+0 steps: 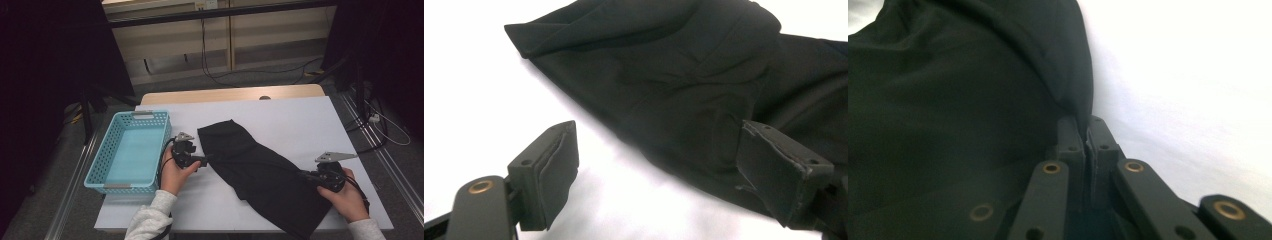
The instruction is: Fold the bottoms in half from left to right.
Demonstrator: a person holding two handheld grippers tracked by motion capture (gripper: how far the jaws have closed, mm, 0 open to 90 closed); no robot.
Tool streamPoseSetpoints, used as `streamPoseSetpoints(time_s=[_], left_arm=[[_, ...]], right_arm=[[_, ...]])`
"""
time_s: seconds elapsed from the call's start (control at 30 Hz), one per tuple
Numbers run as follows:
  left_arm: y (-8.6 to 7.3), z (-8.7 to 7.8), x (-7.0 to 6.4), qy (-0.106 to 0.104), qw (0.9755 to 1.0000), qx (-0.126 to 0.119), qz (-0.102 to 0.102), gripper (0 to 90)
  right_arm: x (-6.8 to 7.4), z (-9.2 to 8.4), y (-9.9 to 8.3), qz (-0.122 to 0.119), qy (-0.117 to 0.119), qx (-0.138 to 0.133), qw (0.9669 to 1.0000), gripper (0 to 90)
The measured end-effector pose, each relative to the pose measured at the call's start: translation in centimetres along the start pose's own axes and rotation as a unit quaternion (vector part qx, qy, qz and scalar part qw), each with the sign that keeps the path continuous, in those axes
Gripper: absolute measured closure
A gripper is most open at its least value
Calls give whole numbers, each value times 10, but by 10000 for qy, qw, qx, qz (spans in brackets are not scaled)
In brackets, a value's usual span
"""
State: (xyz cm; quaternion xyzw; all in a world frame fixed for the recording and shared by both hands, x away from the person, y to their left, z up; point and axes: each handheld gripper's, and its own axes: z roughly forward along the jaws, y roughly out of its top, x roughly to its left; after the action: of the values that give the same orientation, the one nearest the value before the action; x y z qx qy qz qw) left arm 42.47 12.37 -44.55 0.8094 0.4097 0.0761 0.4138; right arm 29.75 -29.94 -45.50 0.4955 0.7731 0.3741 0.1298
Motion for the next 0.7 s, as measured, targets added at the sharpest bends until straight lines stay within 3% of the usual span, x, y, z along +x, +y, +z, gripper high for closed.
streamPoseSetpoints(time_s=[0.23,0.3,0.47,0.57,0.7], left_arm=[[5,8,1,35,9999,5,-123,196],[7,11,2,116,9999,45,-20,204],[9,17,6,91,9997,2,-219,244],[11,18,5,105,9998,52,-173,259],[11,18,8,125,9996,56,-226,244]], right_arm=[[-4,-5,-2,5,-54,21,10000,879],[-5,-6,-3,15,-38,12,10000,879],[-5,-7,-4,-23,-22,21,10000,879],[-6,-9,-5,-7,-20,53,10000,879],[-14,-19,-6,38,-122,37,9999,880]])
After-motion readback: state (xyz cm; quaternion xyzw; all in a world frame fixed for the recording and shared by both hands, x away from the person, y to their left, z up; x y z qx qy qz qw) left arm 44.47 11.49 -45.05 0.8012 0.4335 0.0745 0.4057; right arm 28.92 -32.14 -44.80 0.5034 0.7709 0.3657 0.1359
